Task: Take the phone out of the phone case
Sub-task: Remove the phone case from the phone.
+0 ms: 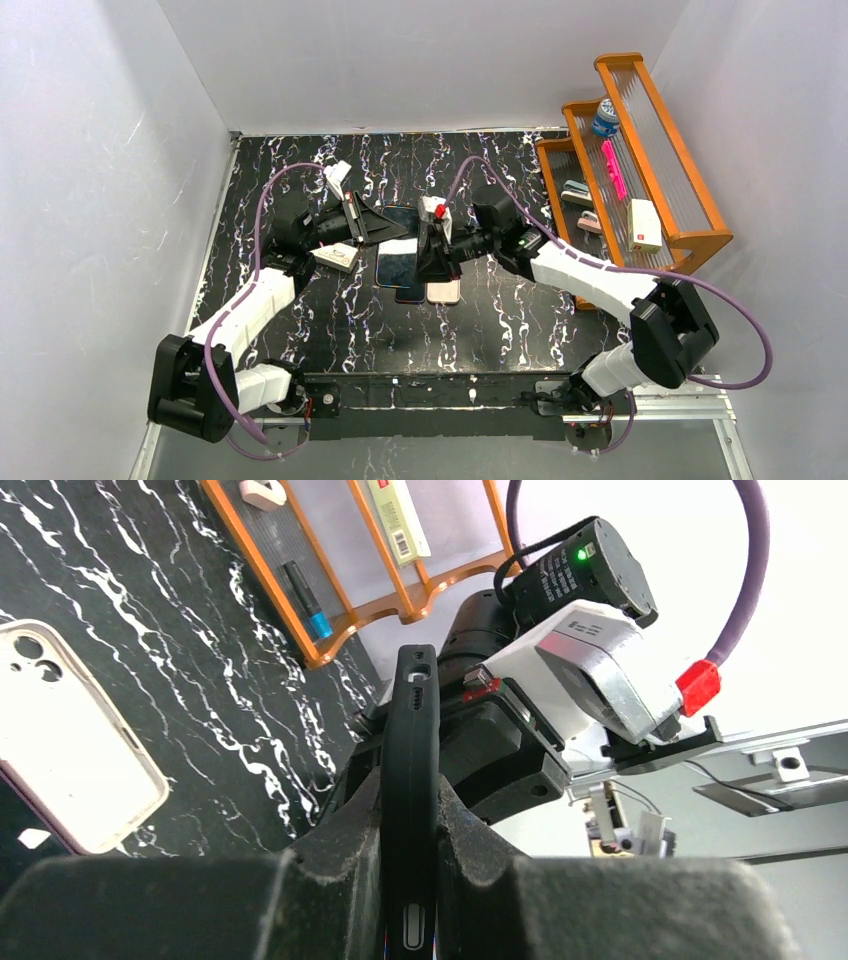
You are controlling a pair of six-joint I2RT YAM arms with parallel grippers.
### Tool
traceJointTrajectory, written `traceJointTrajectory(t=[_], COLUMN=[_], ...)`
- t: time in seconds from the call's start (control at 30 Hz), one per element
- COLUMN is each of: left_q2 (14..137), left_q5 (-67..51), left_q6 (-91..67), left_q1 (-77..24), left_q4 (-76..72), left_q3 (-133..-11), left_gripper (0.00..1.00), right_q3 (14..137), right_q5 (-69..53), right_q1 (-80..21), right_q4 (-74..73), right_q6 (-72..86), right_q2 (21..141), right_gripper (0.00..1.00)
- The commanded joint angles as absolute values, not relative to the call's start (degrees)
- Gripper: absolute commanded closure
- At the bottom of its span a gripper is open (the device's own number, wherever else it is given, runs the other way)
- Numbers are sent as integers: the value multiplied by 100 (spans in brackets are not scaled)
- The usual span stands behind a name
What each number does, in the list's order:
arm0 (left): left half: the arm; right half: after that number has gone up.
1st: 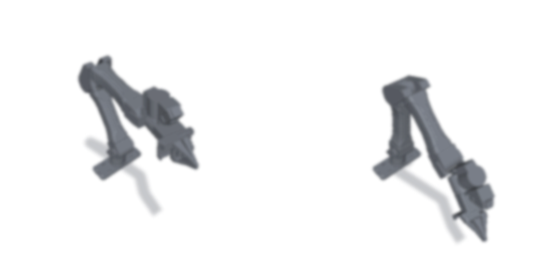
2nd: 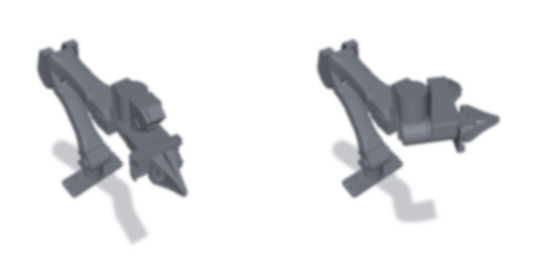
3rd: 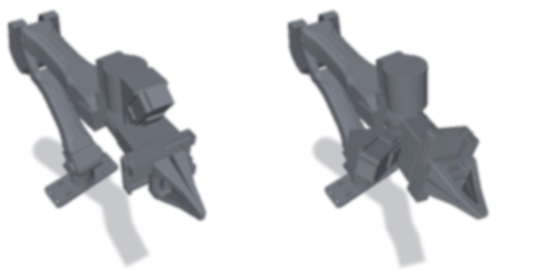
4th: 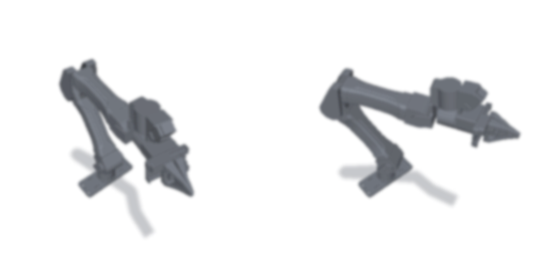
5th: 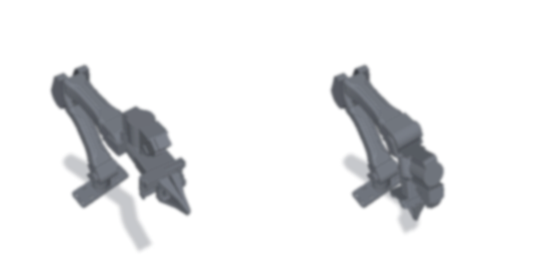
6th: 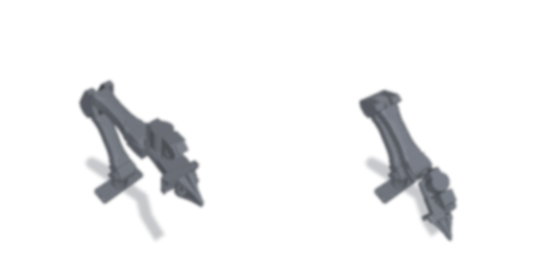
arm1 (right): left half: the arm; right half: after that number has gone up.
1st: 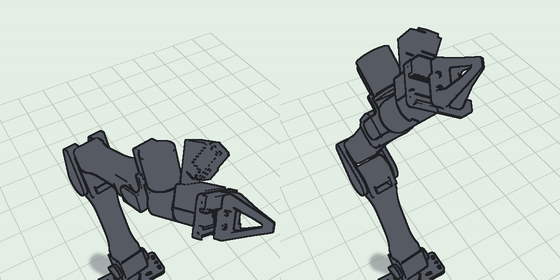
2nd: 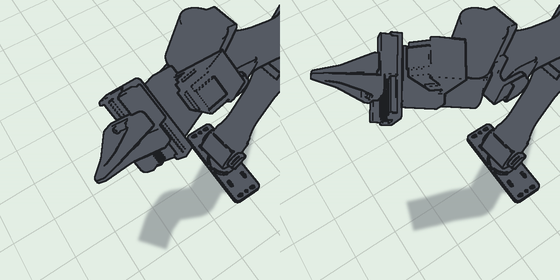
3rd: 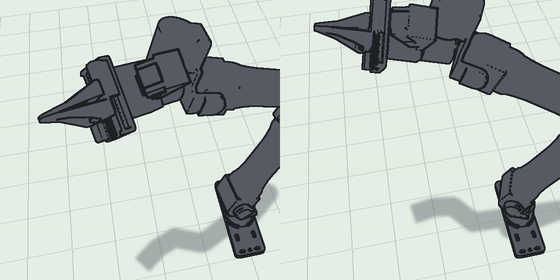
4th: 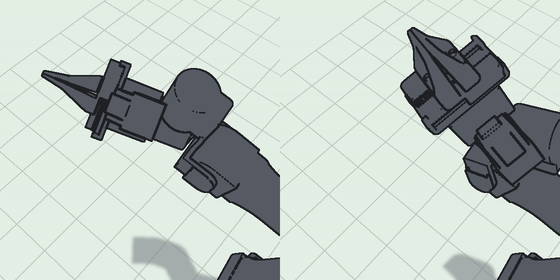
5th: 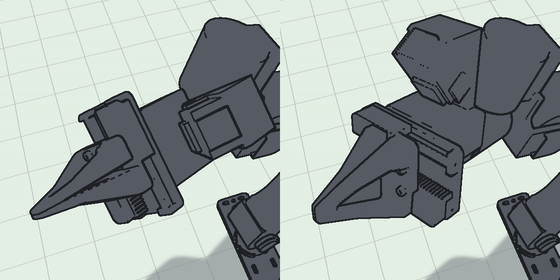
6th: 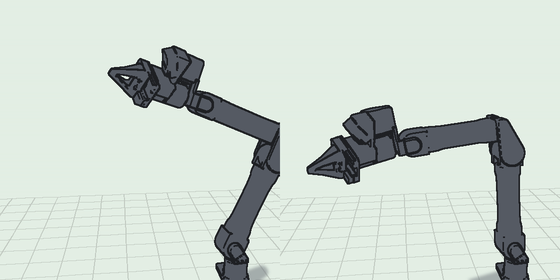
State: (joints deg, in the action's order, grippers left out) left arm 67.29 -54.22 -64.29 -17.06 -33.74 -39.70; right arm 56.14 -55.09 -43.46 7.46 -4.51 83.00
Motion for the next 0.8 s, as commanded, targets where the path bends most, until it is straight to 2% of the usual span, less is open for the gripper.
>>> traceJointTrajectory(t=[0.0,0.17,0.37,0.57,0.77], left_q2=[6398,6260,6060,5932,5888], left_q5=[-5299,-5107,-5000,-5000,-4973], left_q6=[-5729,-5390,-5307,-5484,-5610], left_q1=[-1725,-1731,-1729,-1744,-1770], left_q4=[-3274,-3272,-3346,-3498,-3604], left_q3=[-4114,-4120,-4084,-4083,-4089], left_gripper=[100,100,100,100,100], right_q3=[5288,4795,4492,4695,4843], right_q5=[-5458,-5513,-5822,-5615,-5623], right_q1=[-4307,-4307,-4308,-4316,-4396], right_q4=[1036,1501,2647,3094,3546], right_q6=[-51,671,1772,2502,2882], right_q2=[7842,7487,7322,7655,8010], right_gripper=[68,44,24,21,27])
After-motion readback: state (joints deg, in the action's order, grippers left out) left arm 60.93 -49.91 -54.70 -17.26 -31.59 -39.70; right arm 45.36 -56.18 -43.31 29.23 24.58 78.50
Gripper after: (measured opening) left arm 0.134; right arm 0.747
